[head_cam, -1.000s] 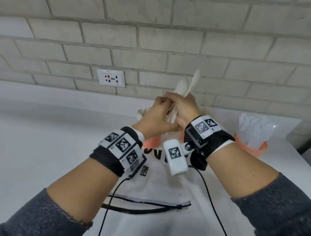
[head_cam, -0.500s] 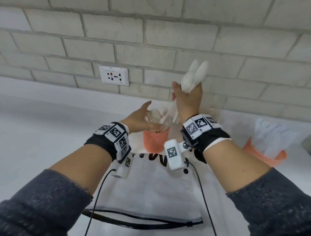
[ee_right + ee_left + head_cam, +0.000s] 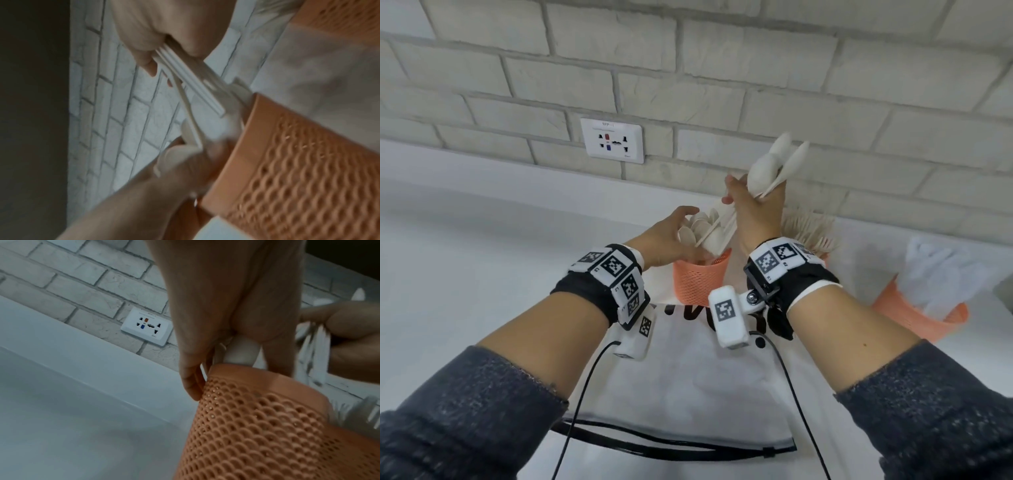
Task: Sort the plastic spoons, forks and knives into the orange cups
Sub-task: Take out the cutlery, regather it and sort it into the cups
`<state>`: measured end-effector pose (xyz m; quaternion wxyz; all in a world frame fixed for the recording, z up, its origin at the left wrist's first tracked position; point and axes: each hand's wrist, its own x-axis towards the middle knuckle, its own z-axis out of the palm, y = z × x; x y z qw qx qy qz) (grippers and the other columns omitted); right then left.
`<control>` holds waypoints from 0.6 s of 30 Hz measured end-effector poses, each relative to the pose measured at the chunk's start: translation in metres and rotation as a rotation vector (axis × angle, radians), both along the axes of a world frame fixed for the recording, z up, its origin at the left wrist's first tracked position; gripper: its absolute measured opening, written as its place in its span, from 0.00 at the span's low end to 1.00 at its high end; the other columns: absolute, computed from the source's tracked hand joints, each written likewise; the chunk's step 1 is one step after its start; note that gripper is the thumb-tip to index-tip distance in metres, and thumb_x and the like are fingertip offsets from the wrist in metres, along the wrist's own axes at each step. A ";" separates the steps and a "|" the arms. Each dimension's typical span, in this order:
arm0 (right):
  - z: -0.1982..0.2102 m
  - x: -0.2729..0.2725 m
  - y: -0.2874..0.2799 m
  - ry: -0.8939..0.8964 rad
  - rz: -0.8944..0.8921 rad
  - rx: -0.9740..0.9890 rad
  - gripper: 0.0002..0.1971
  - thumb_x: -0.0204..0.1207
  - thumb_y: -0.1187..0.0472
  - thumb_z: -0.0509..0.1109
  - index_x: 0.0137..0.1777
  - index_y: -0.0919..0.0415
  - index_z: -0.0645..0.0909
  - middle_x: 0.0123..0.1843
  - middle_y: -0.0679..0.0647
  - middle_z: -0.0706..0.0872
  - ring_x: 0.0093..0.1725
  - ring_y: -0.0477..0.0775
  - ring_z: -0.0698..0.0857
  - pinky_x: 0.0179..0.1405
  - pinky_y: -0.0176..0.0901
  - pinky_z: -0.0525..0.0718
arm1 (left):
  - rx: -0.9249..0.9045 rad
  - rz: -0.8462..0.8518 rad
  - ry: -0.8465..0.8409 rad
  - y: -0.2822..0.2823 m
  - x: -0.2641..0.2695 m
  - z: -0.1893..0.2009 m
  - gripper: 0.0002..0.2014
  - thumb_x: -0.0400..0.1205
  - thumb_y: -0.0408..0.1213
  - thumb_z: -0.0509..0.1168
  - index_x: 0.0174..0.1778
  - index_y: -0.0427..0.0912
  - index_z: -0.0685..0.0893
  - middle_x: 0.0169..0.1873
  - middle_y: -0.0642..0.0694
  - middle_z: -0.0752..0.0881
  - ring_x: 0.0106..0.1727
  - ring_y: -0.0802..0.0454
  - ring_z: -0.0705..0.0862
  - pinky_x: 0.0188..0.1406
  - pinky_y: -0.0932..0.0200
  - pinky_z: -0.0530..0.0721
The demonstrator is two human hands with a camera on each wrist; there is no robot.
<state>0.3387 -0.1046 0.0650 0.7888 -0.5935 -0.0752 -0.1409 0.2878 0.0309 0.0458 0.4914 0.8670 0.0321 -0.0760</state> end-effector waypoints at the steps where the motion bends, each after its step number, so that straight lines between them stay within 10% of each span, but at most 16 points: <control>1: 0.000 0.002 -0.005 0.009 0.015 0.023 0.18 0.71 0.75 0.70 0.58 0.64 0.71 0.35 0.54 0.78 0.29 0.50 0.81 0.28 0.35 0.82 | 0.014 0.010 -0.008 0.000 0.000 -0.001 0.42 0.70 0.36 0.77 0.77 0.55 0.61 0.67 0.44 0.74 0.63 0.46 0.78 0.67 0.48 0.77; 10: 0.012 -0.005 -0.003 -0.125 0.219 -0.084 0.23 0.70 0.78 0.70 0.57 0.52 0.72 0.34 0.52 0.77 0.30 0.49 0.78 0.30 0.39 0.83 | 0.005 -0.007 0.039 -0.001 0.000 0.001 0.33 0.77 0.26 0.62 0.76 0.52 0.61 0.61 0.40 0.77 0.60 0.43 0.79 0.63 0.49 0.80; 14: 0.007 -0.007 0.001 -0.107 0.203 -0.137 0.22 0.72 0.72 0.71 0.61 0.56 0.71 0.34 0.50 0.77 0.28 0.48 0.77 0.29 0.39 0.81 | 0.059 0.038 -0.039 -0.003 0.000 -0.003 0.26 0.80 0.27 0.59 0.73 0.47 0.65 0.58 0.42 0.78 0.52 0.46 0.80 0.42 0.60 0.81; 18: 0.003 -0.007 0.009 -0.095 0.127 -0.137 0.26 0.73 0.68 0.72 0.69 0.63 0.68 0.40 0.53 0.78 0.34 0.49 0.79 0.28 0.31 0.81 | 0.045 0.036 -0.038 -0.005 -0.001 -0.004 0.27 0.79 0.30 0.59 0.74 0.46 0.63 0.63 0.39 0.79 0.56 0.44 0.80 0.56 0.52 0.81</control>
